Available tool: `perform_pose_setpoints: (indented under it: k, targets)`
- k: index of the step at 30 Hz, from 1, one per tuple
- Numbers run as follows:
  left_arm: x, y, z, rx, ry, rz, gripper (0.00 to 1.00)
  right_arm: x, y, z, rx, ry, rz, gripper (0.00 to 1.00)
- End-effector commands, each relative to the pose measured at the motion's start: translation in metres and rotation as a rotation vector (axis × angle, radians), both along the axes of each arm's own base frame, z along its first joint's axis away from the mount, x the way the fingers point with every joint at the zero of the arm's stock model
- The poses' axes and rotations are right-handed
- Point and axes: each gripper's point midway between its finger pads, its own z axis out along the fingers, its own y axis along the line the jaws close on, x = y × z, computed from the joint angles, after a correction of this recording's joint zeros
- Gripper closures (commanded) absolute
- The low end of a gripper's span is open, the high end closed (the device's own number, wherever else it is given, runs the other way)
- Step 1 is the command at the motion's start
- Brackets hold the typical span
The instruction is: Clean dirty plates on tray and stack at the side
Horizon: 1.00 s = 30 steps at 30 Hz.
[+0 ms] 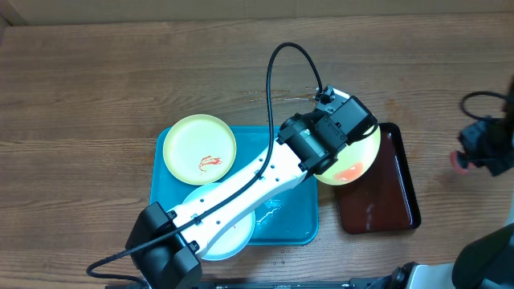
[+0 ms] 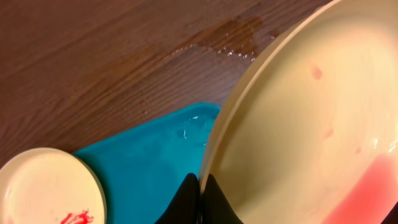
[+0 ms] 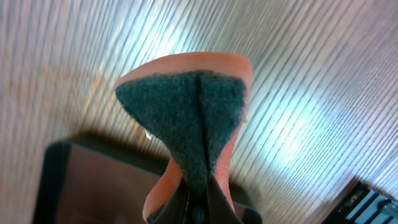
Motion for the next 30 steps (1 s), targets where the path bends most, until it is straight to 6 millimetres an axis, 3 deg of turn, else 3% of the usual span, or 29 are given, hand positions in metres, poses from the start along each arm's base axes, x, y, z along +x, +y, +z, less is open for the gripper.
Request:
perform_pose_setpoints:
  k: [1, 8, 13, 22, 30]
  targets:
    - [0.007, -0.009, 0.013, 0.011, -0.083, -0.002, 0.96, 0.005, -0.006, 0.017, 0.022, -0.077, -0.001, 0.96]
    - [0.01, -0.027, 0.011, 0.051, -0.161, -0.038, 0.96, 0.005, -0.005, 0.017, 0.029, -0.078, 0.005, 0.96]
    - [0.011, -0.034, 0.012, 0.289, -0.35, -0.063, 0.96, 0.007, -0.003, 0.017, 0.044, -0.09, 0.023, 0.96]
    - [-0.02, -0.082, 0.055, 0.448, -0.665, -0.119, 0.96, 0.008, -0.001, 0.017, 0.051, -0.093, 0.028, 0.96]
    - [-0.019, -0.07, 0.068, 0.533, -0.718, -0.066, 0.96, 0.011, 0.001, 0.018, 0.063, -0.107, 0.033, 0.96]
